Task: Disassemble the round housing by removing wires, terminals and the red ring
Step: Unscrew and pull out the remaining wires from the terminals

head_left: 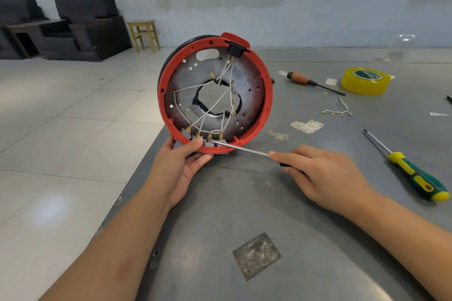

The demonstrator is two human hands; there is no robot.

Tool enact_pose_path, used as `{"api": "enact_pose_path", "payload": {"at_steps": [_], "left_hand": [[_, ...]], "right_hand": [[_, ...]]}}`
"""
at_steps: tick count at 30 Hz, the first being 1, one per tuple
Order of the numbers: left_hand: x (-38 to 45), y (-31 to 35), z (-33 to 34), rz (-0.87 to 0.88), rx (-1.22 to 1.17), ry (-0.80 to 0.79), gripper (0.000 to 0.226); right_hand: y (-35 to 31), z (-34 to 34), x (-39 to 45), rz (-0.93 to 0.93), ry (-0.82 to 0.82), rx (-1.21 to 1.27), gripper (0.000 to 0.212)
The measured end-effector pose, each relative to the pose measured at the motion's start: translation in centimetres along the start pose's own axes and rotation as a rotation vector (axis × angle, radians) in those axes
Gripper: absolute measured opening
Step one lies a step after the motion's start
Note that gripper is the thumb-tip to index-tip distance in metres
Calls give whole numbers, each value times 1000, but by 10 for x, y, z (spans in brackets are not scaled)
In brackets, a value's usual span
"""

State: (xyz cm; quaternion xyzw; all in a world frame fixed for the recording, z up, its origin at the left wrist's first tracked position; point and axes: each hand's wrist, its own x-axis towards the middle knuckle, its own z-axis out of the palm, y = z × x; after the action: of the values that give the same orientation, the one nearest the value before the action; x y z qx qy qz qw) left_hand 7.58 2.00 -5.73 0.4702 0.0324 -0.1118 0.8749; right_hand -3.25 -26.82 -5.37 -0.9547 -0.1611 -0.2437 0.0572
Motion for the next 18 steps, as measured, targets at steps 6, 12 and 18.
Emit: {"api": "enact_pose_path", "payload": {"at_steps": [6, 12, 18], "left_hand": [[-1, 0, 0, -2, -10, 18, 49], [-2, 0, 2, 11, -7, 25, 51], [-2, 1, 2, 6, -17, 30, 50]], "right_hand": [[-8, 3, -1, -13, 18, -14, 41], [-12, 5, -4, -9, -66, 19, 41], [-5, 7, -3, 80, -46, 203, 42]]}}
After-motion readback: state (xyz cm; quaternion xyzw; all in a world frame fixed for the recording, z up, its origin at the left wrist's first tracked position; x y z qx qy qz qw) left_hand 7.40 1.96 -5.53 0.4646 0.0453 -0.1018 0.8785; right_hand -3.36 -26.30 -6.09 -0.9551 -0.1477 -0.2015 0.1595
